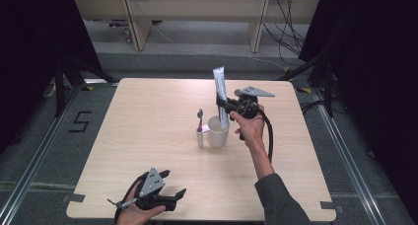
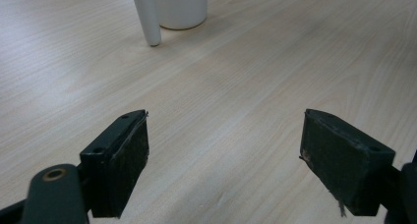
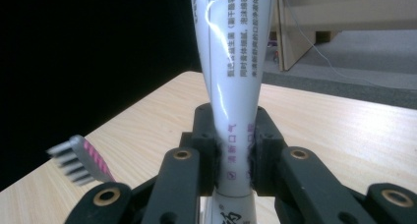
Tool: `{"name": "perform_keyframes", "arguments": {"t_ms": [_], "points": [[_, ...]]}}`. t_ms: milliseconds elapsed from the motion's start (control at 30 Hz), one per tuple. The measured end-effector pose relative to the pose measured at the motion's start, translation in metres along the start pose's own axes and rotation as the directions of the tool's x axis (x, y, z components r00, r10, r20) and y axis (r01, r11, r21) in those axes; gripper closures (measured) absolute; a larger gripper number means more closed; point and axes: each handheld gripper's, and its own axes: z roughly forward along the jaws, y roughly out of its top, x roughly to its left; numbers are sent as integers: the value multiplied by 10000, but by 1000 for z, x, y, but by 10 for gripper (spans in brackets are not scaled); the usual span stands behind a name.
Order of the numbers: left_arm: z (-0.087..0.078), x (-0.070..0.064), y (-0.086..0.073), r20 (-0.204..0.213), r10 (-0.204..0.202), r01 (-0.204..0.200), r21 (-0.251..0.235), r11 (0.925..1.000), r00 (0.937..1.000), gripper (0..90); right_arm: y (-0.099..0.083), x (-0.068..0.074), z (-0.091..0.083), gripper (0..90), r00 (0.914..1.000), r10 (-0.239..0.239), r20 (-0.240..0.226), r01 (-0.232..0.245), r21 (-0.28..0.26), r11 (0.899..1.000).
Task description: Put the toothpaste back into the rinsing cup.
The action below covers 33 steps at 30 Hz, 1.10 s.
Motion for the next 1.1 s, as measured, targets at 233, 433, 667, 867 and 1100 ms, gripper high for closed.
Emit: {"name": "perform_keyframes", "arguments": {"t_ms": [233, 433, 667, 867, 1100], "points": [[1, -1, -1, 19, -35, 35, 3, 10000, 10000, 179, -16, -5, 5, 773, 9998, -186, -97, 184, -246, 9995], [1, -1, -1, 46, -17, 17, 25, 10000, 10000, 179, -26, -3, 9, 771, 9995, -177, -250, 169, -321, 9993], [1, -1, -1, 75, 1, -2, 42, 10000, 10000, 179, -39, -2, 11, 770, 9996, -107, -269, 103, -166, 9998], [1, -1, -1, 76, 22, -22, 71, 10000, 10000, 179, -45, -2, 12, 769, 9989, -291, -372, 284, -173, 9994], [1, -1, -1, 75, 31, -32, 96, 9999, 10000, 179, -54, -5, 12, 767, 9983, -501, -307, 497, -133, 9987]]}}
